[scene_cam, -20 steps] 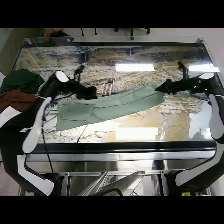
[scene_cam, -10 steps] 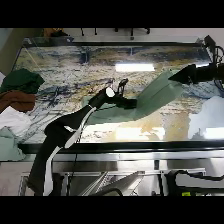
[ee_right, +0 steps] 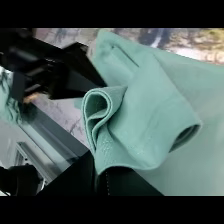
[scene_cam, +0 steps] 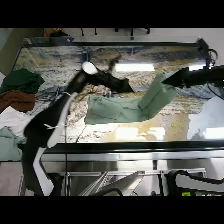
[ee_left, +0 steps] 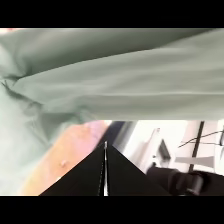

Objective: Fold the shirts.

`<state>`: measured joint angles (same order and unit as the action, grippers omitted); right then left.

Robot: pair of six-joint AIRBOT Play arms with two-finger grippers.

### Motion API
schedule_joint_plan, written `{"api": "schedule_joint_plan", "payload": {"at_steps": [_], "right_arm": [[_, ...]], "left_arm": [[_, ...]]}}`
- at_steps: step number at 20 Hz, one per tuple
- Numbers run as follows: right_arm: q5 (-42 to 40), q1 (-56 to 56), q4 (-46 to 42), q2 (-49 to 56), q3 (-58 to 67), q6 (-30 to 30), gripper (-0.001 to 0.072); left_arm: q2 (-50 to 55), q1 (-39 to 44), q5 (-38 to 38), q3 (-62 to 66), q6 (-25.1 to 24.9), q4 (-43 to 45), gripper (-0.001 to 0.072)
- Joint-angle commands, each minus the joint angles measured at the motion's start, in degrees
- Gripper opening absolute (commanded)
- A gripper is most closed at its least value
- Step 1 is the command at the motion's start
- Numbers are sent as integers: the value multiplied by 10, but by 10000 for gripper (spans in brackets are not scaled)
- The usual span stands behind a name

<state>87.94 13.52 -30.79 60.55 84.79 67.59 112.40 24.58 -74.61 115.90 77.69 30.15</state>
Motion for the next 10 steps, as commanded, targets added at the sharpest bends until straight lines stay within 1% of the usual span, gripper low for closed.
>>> {"api": "schedule_joint_plan", "payload": {"at_steps": [1,3,5,8,10], "right_arm": [[-131,-95,57,2,-47,-19,25],[-277,-200,60,9,-77,-34,25],[-406,-308,60,39,-101,-47,26],[-592,-451,61,130,-111,-69,27],[-740,-535,66,200,-111,-106,33]], "left_arm": [[-120,-111,-106,6,-27,-64,19],[-178,-168,-110,6,-27,-73,19],[-221,-213,-123,0,-32,-74,20],[-287,-257,-123,-58,-70,-73,19],[-326,-275,-124,-114,-98,-73,20]]}}
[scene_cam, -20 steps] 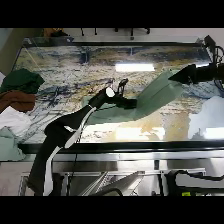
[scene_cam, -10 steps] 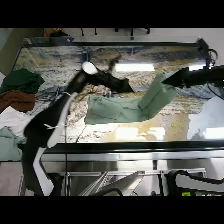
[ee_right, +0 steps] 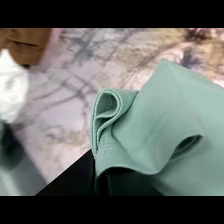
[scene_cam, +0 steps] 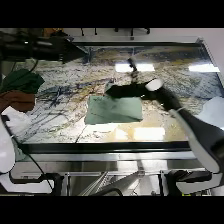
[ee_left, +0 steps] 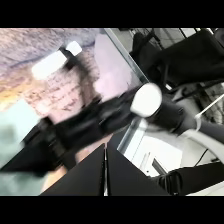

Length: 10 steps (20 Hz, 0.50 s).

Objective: Fold the shirts.

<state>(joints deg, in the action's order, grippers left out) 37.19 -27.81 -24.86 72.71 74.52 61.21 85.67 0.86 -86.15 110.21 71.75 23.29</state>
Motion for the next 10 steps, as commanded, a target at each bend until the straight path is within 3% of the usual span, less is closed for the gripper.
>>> {"api": "schedule_joint_plan", "payload": {"at_steps": [1,2,3,8,9,10], "right_arm": [[-290,-151,10,103,-6,-45,111],[-322,-171,8,118,1,-46,360],[-322,-177,2,121,7,-64,538],[-212,-99,-9,39,8,-107,534],[-168,-65,-20,17,8,-106,450],[-123,-28,-28,-1,8,-101,439]], "left_arm": [[-73,-39,-6,-83,-50,-5,19],[-87,-39,0,-110,-64,-5,20],[-97,-39,5,-133,-76,-5,20],[-110,-39,19,-211,-94,-6,20],[-110,-39,19,-219,-94,-6,20],[-110,-39,19,-223,-94,-6,19]]}}
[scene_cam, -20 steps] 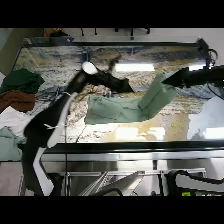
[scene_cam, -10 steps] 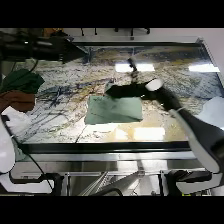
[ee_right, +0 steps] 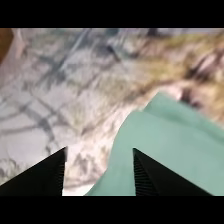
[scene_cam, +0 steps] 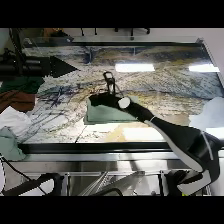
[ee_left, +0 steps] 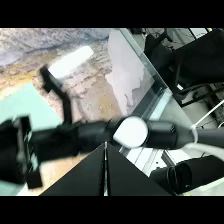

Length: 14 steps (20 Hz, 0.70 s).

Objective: Fold the shirts.

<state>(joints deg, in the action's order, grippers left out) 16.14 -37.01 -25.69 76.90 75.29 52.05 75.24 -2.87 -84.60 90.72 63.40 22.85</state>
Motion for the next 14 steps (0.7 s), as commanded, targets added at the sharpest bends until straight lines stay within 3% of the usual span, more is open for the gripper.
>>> {"api": "schedule_joint_plan", "payload": {"at_steps": [1,4,7,9,14], "right_arm": [[138,107,-32,-57,1,12,439],[335,273,-109,-76,1,147,440],[501,411,-187,-59,-1,198,443],[539,450,-194,-37,-10,197,577],[544,410,-191,42,-14,169,576]], "left_arm": [[-6,-2,3,-28,-10,-2,19],[-7,-2,-5,-19,-10,-5,19],[-7,-2,-18,0,-10,-5,20],[-8,-2,-19,4,-10,-6,20],[-7,-1,-20,3,3,-5,20]]}}
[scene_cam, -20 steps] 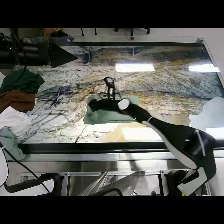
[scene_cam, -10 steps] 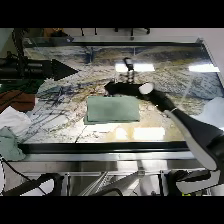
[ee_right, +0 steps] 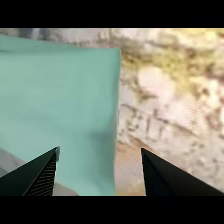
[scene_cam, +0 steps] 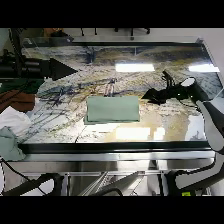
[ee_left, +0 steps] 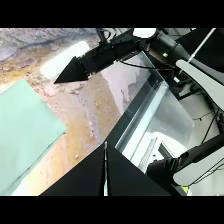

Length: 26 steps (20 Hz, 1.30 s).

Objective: Fold the shirts.

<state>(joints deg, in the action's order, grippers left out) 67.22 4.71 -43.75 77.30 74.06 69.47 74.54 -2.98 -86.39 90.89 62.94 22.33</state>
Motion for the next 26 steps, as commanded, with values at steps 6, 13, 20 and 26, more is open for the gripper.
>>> {"api": "schedule_joint_plan", "payload": {"at_steps": [6,13,20,26], "right_arm": [[-20,-71,76,95,-2,-70,573],[-28,-63,179,90,4,-142,25],[-28,171,99,-25,5,-63,25],[-2,451,-8,-115,-7,-2,24]], "left_arm": [[0,0,-2,1,9,0,20],[0,0,-7,1,12,1,20],[0,0,-24,1,12,2,20],[0,0,-23,1,-9,5,20]]}}
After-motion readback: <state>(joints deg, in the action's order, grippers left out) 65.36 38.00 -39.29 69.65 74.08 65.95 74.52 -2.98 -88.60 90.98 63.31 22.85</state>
